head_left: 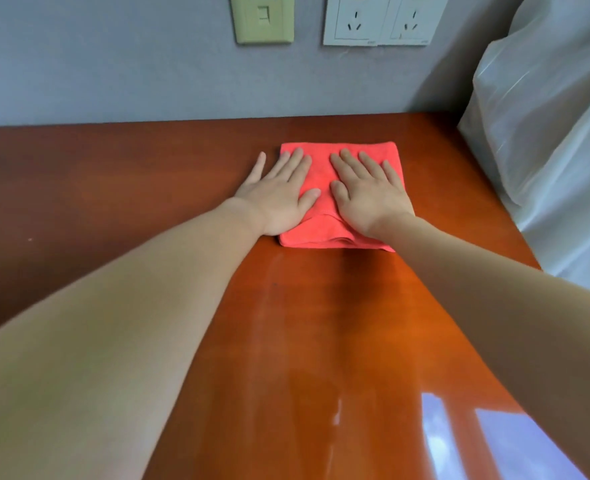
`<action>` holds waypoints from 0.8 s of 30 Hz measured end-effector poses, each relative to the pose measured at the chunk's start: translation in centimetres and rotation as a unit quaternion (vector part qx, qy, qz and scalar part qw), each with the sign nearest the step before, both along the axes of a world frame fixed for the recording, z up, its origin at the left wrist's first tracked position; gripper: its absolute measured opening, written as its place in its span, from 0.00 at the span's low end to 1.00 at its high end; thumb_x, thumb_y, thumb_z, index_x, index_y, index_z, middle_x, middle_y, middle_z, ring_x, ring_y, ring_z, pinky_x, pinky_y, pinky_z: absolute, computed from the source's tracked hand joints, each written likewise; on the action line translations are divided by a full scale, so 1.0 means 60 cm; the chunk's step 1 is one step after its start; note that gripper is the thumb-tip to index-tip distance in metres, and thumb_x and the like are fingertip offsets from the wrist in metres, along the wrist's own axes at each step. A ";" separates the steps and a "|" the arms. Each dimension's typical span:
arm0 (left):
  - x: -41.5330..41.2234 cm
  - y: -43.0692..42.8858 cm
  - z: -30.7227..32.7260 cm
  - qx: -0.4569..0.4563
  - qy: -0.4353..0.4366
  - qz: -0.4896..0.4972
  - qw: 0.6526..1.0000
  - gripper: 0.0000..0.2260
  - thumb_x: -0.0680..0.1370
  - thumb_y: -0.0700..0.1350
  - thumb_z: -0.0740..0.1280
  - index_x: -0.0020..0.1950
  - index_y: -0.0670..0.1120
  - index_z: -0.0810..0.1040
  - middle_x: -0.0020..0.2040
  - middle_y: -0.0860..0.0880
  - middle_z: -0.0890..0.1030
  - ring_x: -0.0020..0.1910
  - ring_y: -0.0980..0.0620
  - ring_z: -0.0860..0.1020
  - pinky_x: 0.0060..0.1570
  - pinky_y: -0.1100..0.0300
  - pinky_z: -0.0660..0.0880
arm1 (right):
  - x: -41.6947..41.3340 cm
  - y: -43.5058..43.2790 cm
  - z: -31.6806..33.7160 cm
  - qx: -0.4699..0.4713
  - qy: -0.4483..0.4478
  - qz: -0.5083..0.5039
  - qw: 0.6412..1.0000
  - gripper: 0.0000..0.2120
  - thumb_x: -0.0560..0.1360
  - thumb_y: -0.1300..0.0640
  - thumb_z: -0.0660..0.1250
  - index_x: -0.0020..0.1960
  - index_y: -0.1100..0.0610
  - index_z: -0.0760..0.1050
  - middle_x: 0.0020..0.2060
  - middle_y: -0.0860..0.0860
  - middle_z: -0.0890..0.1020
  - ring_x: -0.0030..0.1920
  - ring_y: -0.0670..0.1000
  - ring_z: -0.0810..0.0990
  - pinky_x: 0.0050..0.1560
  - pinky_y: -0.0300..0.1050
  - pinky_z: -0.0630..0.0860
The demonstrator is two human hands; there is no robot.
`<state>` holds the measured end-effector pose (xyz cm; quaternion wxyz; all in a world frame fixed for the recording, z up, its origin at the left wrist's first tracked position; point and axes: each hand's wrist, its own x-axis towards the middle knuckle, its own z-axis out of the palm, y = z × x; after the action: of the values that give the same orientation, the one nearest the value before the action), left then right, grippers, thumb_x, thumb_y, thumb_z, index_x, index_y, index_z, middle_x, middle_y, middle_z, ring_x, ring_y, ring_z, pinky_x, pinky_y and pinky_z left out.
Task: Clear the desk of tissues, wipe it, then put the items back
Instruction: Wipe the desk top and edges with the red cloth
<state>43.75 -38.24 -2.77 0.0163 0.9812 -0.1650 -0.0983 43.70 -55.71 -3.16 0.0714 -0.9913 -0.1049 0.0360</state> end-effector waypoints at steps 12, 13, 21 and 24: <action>-0.382 -0.018 -0.002 -0.009 0.016 0.040 0.999 0.29 0.83 0.60 0.42 0.80 0.48 0.38 0.80 0.52 0.38 0.79 0.55 0.37 0.76 0.46 0.34 | -0.363 -0.020 0.002 0.019 0.021 0.043 0.999 0.26 0.83 0.45 0.42 0.80 0.46 0.45 0.79 0.44 0.48 0.79 0.48 0.42 0.77 0.51 0.38; -0.414 -0.020 -0.002 -0.007 0.016 0.044 0.999 0.29 0.83 0.60 0.42 0.80 0.48 0.37 0.80 0.52 0.37 0.79 0.55 0.37 0.76 0.46 0.34 | -0.392 -0.022 0.002 0.020 0.023 0.046 0.998 0.26 0.83 0.45 0.42 0.80 0.46 0.45 0.79 0.44 0.48 0.79 0.48 0.42 0.77 0.51 0.38; -0.607 -0.035 -0.005 -0.024 0.019 0.075 0.997 0.30 0.83 0.60 0.43 0.81 0.48 0.38 0.80 0.52 0.37 0.78 0.56 0.37 0.76 0.45 0.35 | -0.568 -0.043 0.001 0.022 0.020 0.093 0.995 0.26 0.83 0.46 0.44 0.80 0.46 0.45 0.79 0.43 0.48 0.79 0.47 0.42 0.77 0.50 0.38; -0.644 -0.037 -0.005 -0.043 0.027 0.074 0.996 0.30 0.83 0.60 0.45 0.81 0.49 0.38 0.80 0.54 0.37 0.78 0.57 0.37 0.76 0.44 0.36 | -0.601 -0.046 0.002 0.009 0.019 0.102 0.995 0.28 0.81 0.43 0.40 0.80 0.46 0.45 0.79 0.43 0.48 0.79 0.47 0.42 0.77 0.51 0.38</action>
<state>5.13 -40.46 -3.07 0.0698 0.9861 -0.0953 -0.1166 7.65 -58.49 -3.05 0.0782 -0.9738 -0.2047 0.0615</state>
